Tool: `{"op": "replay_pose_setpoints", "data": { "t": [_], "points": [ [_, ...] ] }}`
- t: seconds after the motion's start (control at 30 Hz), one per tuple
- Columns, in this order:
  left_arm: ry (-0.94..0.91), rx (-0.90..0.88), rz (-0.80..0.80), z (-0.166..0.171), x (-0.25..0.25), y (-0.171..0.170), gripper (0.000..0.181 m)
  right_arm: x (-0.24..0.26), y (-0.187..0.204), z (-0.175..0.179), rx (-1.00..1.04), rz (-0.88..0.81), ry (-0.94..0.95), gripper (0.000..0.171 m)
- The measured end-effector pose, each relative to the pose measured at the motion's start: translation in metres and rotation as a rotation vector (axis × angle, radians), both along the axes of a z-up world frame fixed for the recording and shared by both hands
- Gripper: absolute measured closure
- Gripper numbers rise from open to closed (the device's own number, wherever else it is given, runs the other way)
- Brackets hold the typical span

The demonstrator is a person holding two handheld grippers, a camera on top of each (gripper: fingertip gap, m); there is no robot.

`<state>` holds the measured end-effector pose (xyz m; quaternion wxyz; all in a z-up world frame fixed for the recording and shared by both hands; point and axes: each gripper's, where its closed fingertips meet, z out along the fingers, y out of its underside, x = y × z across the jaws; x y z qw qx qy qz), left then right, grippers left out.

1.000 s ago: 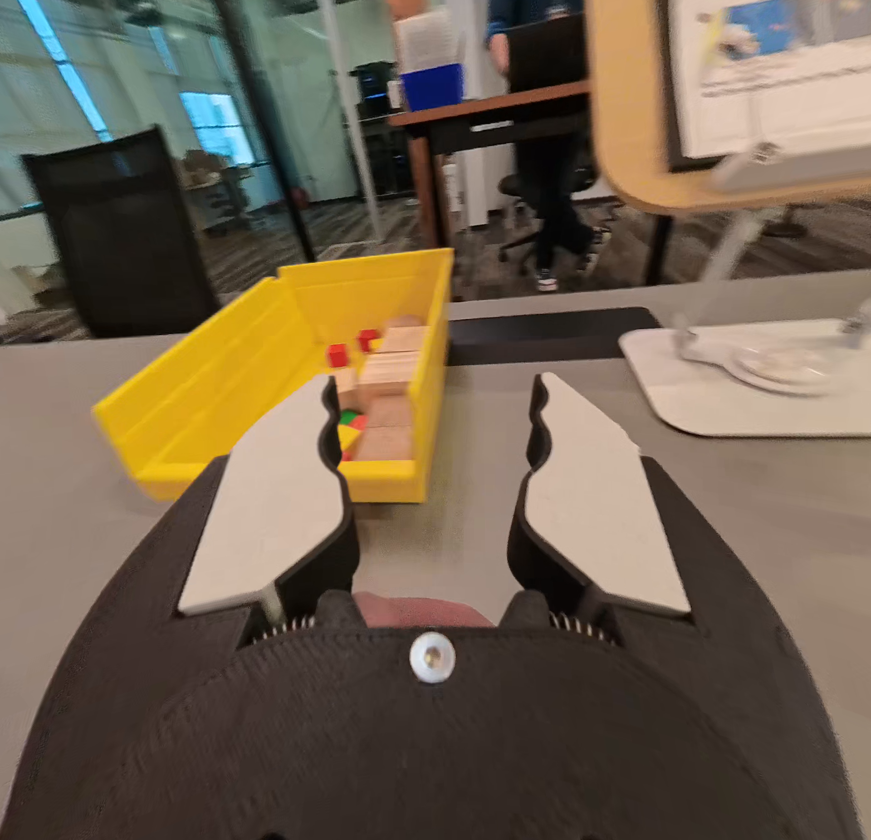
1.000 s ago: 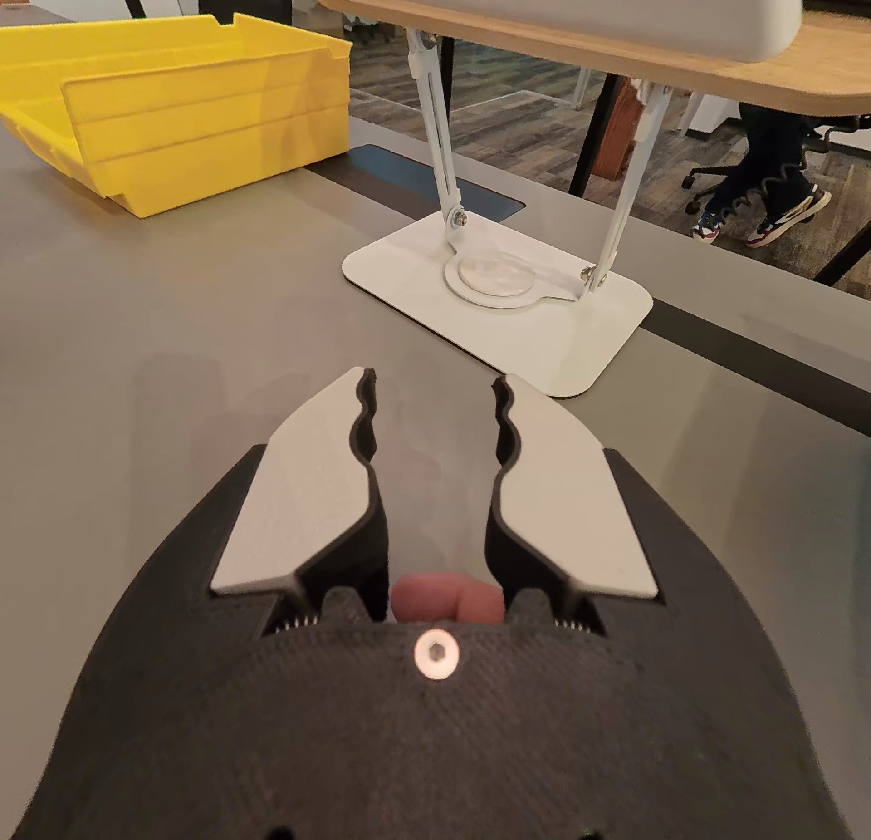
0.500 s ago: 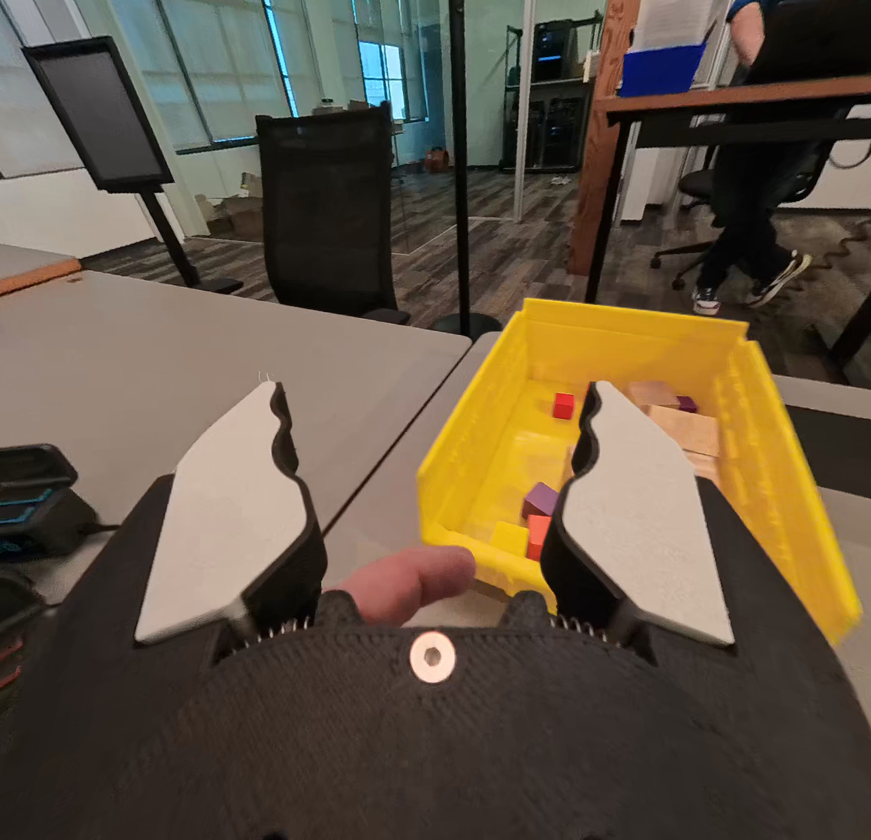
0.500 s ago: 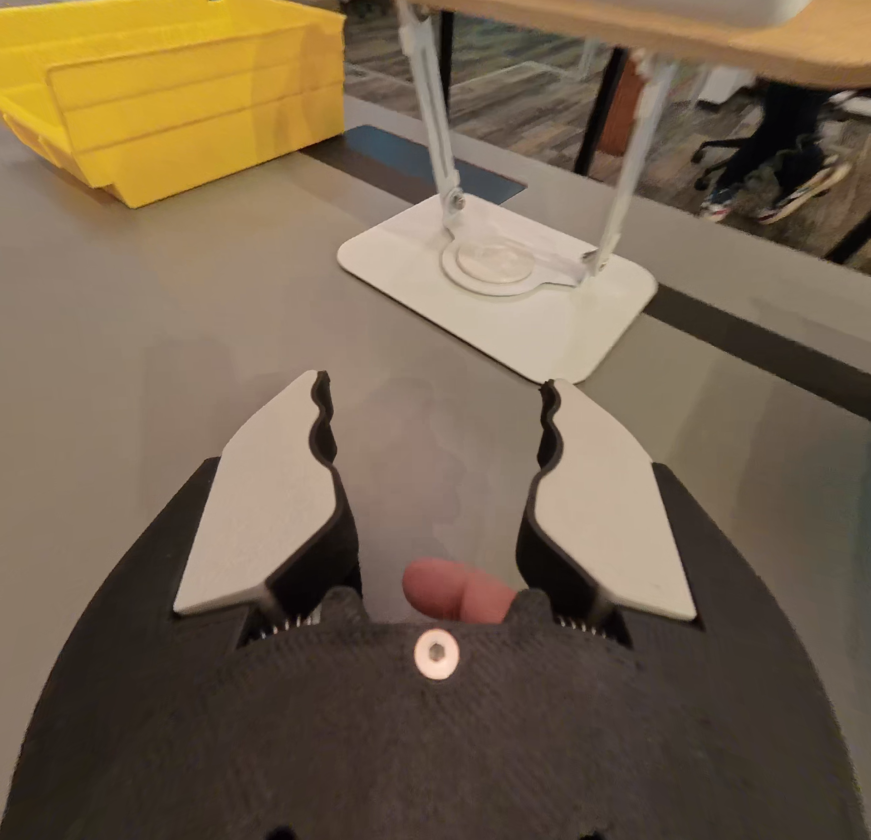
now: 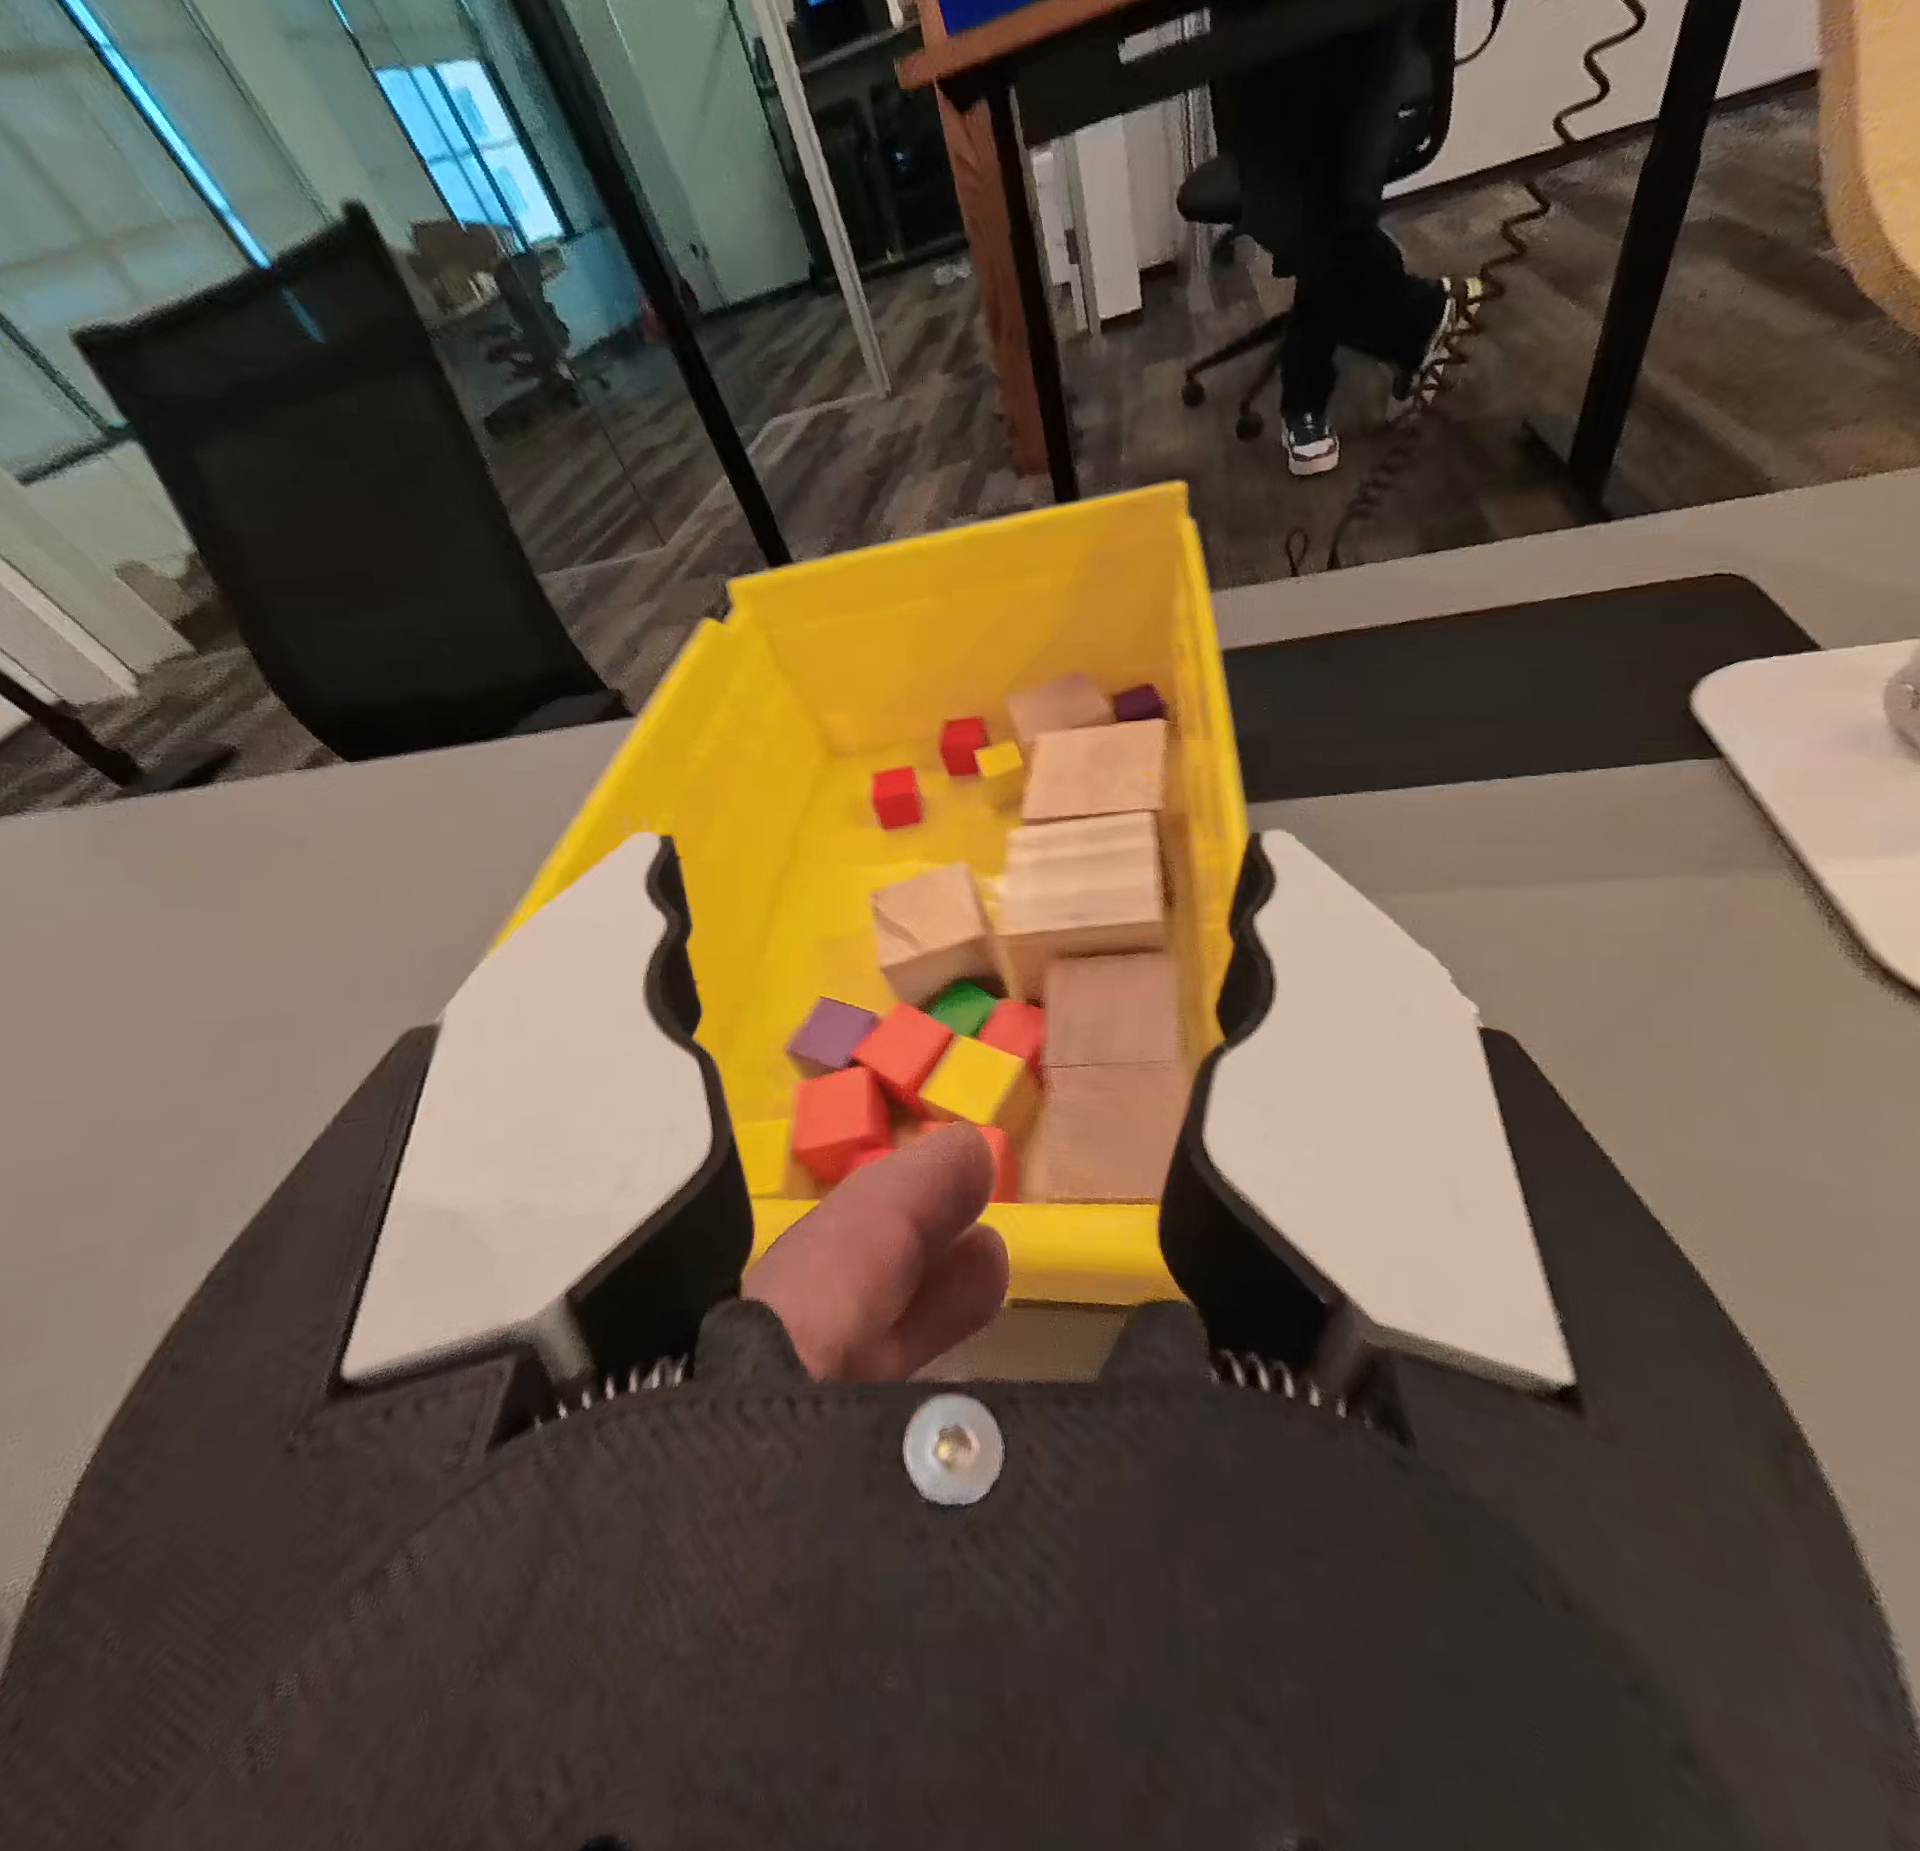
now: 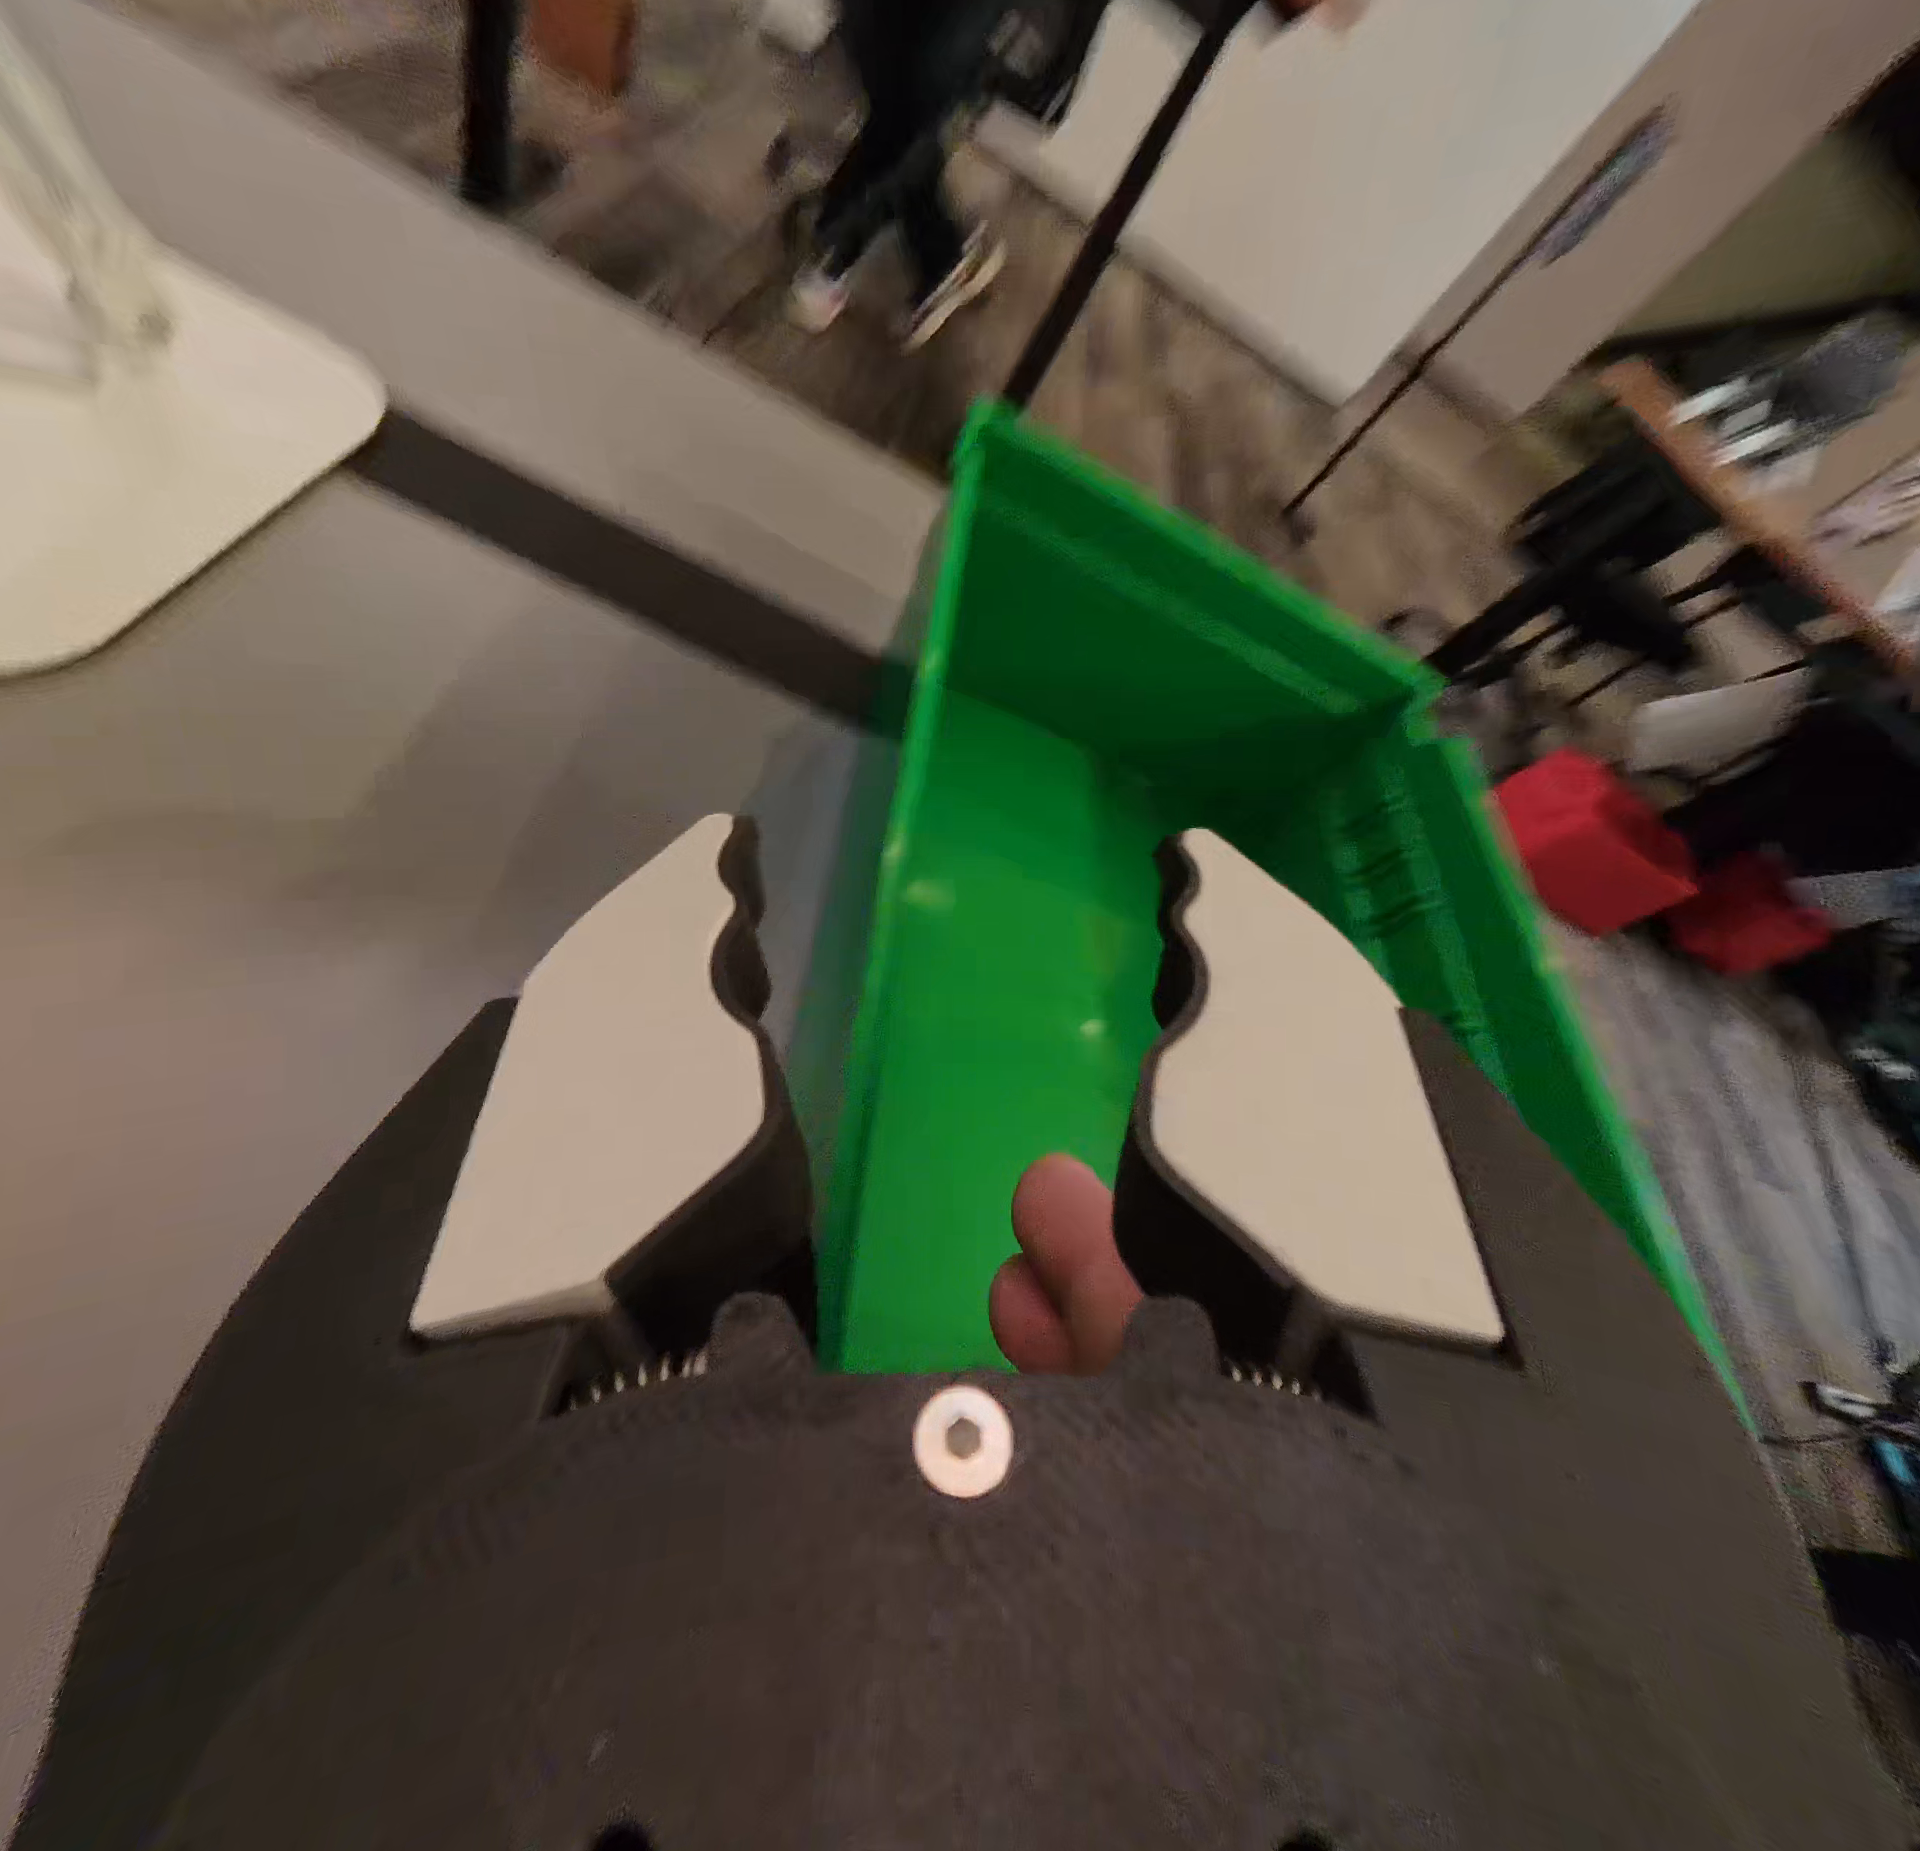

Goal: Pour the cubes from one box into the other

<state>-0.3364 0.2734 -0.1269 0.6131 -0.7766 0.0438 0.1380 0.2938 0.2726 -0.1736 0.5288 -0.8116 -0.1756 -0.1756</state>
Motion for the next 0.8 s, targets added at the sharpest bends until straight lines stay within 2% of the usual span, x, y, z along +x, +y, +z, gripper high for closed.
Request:
{"op": "replay_pose_setpoints", "data": {
  "t": [0.03,0.1,0.23,0.33,0.4,0.43,0.53,0.7,0.8],
  "points": [
    [-0.016,-0.005,-0.008,-0.007,0.010,0.003,0.087,-0.001,0.002,-0.010,-0.060,0.005,-0.012,0.109],
    [0.008,-0.041,0.007,-0.022,0.020,0.011,0.091,-0.004,0.006,-0.009,-0.071,0.014,-0.004,0.118],
    [0.079,-0.153,0.050,-0.052,0.024,0.025,0.109,-0.007,0.007,-0.016,-0.138,0.027,0.012,0.137],
    [0.046,-0.216,0.047,-0.069,0.024,0.032,0.135,-0.011,0.004,-0.024,-0.221,0.055,0.074,0.150],
    [-0.030,-0.261,0.005,-0.080,0.032,0.037,0.157,-0.012,0.003,-0.028,-0.259,0.054,0.089,0.152],
    [-0.012,-0.302,-0.011,-0.086,0.035,0.037,0.167,-0.011,0.003,-0.028,-0.270,0.051,0.093,0.152],
    [-0.038,-0.321,-0.053,-0.088,0.042,0.039,0.176,-0.008,0.001,-0.029,-0.282,0.034,0.113,0.159],
    [-0.023,-0.347,-0.067,-0.088,0.044,0.035,0.176,-0.001,-0.004,-0.028,-0.280,0.017,0.180,0.170],
    [-0.006,-0.367,-0.075,-0.088,0.044,0.025,0.177,-0.001,-0.015,-0.029,-0.282,0.021,0.177,0.171]
  ]
}}
